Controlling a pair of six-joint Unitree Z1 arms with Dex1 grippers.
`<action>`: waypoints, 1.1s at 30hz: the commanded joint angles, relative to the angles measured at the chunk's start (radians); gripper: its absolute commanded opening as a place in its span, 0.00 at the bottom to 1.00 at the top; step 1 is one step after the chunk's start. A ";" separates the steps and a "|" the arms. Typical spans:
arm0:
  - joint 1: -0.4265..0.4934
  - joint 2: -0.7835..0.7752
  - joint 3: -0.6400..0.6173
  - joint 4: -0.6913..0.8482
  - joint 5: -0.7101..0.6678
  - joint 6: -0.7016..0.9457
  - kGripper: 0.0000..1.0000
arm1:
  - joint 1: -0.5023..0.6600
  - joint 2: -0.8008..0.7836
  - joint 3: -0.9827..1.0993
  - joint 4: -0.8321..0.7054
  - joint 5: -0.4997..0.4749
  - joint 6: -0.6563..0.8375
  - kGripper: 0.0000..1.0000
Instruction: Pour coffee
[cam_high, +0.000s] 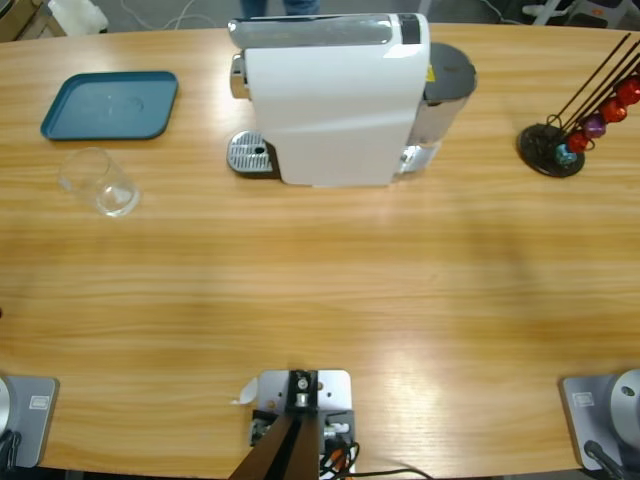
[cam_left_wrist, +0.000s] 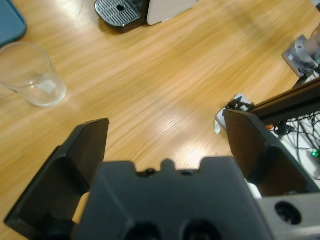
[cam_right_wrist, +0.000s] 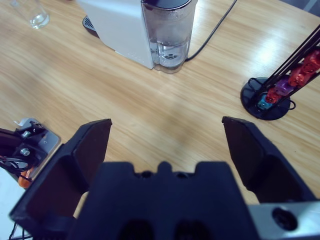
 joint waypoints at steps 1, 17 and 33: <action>0.134 0.253 -0.110 -0.170 -0.034 -0.292 0.97 | -0.014 0.013 0.031 -0.014 -0.006 0.002 1.00; 0.239 0.927 -0.590 -0.199 -0.362 -0.398 0.89 | -0.014 -0.020 0.028 -0.003 -0.002 -0.006 1.00; 0.223 1.114 -0.731 -0.223 -0.323 -0.371 0.69 | -0.014 0.014 0.029 -0.005 0.004 -0.006 1.00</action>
